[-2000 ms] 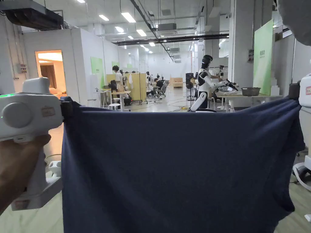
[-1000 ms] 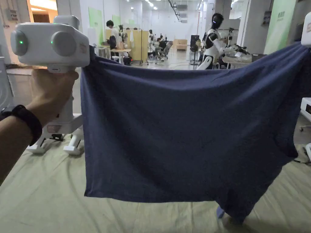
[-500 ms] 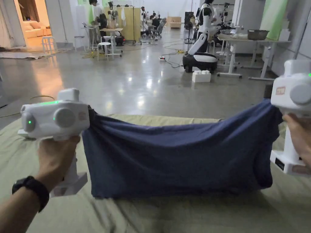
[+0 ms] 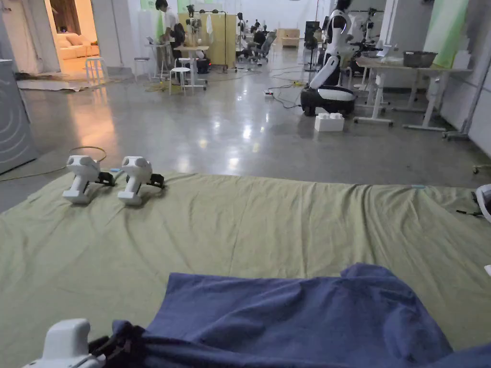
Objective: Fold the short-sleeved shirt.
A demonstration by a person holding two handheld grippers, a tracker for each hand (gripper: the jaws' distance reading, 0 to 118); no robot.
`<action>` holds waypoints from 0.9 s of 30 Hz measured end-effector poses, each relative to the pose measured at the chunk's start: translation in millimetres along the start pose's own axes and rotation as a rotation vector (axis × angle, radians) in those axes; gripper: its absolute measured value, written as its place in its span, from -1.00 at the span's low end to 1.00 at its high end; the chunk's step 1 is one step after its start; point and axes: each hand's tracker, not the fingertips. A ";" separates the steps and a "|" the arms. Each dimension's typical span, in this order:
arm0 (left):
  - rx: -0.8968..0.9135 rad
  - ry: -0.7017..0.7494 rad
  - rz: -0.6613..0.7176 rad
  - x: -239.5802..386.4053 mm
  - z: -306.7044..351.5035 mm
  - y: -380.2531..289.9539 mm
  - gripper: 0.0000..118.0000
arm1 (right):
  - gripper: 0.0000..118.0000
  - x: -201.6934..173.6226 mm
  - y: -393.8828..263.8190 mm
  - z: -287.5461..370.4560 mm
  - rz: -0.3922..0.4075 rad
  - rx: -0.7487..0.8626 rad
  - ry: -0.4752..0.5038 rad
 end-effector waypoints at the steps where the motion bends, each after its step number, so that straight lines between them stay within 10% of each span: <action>1: -0.014 0.018 -0.003 1.1 12.5 -17.1 -0.92 | -0.92 5.8 -15.3 12.2 -0.026 -0.031 -0.011; 14: -0.219 0.066 0.025 -19.4 2.5 -102.7 -0.85 | -0.90 50.3 -133.2 4.1 -0.090 -0.321 -0.063; 17: -0.255 0.067 0.048 -25.8 0.8 -109.2 0.67 | 0.14 63.0 -151.1 -5.7 -0.098 -0.401 -0.069; 19: -0.246 0.075 0.037 -27.7 5.7 -111.6 0.76 | 0.69 72.9 -158.7 -7.5 -0.120 -0.424 -0.065; 27: -0.014 0.114 -0.092 -10.4 82.7 -71.8 0.83 | 0.69 70.8 -115.4 52.9 -0.043 -0.193 -0.092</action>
